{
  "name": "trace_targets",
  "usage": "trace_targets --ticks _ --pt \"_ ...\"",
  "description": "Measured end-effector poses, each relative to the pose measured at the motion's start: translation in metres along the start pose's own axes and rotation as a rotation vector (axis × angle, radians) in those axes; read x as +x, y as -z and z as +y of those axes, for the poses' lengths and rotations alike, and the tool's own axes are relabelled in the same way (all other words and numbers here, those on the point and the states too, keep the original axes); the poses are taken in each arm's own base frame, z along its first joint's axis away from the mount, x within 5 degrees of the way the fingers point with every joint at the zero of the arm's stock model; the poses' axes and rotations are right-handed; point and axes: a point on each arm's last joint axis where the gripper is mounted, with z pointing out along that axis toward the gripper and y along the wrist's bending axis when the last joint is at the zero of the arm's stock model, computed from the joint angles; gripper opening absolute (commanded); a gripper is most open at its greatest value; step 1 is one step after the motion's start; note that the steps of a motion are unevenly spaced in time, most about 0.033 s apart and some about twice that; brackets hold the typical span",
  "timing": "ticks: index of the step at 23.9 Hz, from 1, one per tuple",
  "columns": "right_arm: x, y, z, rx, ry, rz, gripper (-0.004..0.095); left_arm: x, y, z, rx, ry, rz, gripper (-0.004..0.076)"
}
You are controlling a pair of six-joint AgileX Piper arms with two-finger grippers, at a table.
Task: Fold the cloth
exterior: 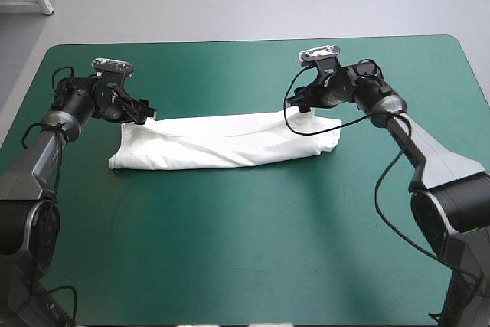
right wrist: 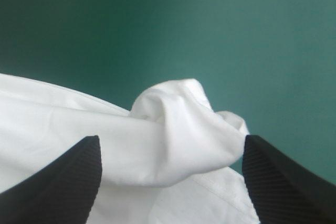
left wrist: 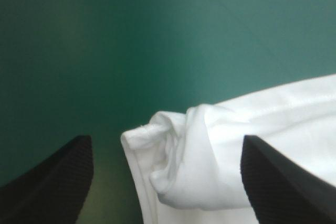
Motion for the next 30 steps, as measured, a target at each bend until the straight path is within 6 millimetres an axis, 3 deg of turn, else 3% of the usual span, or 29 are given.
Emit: trace_targets --ticks 6,11,16,17,18,21,23,26,30 --pt "-0.019 0.062 0.003 -0.003 -0.005 -0.123 0.0715 -0.028 0.037 0.001 0.047 0.046 -0.007 0.0559" --pt "-0.016 0.098 -0.012 0.009 -0.041 -0.094 0.0715 -0.039 0.079 -0.011 0.162 0.084 0.017 0.0457" --pt "-0.002 0.106 -0.035 -0.003 -0.078 -0.009 0.0715 -0.038 0.095 -0.045 0.227 0.003 0.049 0.0377" --pt "0.002 0.107 -0.038 -0.008 -0.087 0.0 0.0715 -0.038 0.095 -0.053 0.239 -0.016 0.053 0.0325" --pt "0.013 0.106 -0.046 -0.012 -0.112 0.031 0.0715 -0.037 0.095 -0.075 0.271 -0.064 0.059 0.0299" --pt "0.04 0.103 -0.061 -0.032 -0.174 0.08 0.0715 -0.032 0.092 -0.113 0.327 -0.138 0.046 0.0094" --pt "0.061 0.098 -0.07 -0.062 -0.232 0.099 0.0715 -0.027 0.082 -0.134 0.352 -0.174 0.045 0.0021" --pt "0.09 0.083 -0.076 -0.106 -0.295 0.144 0.0715 -0.014 0.047 -0.159 0.371 -0.202 0.1 0.0019" --pt "0.093 0.077 -0.071 -0.167 -0.322 0.109 0.0715 -0.002 -0.005 -0.171 0.378 -0.179 0.172 0.0019"
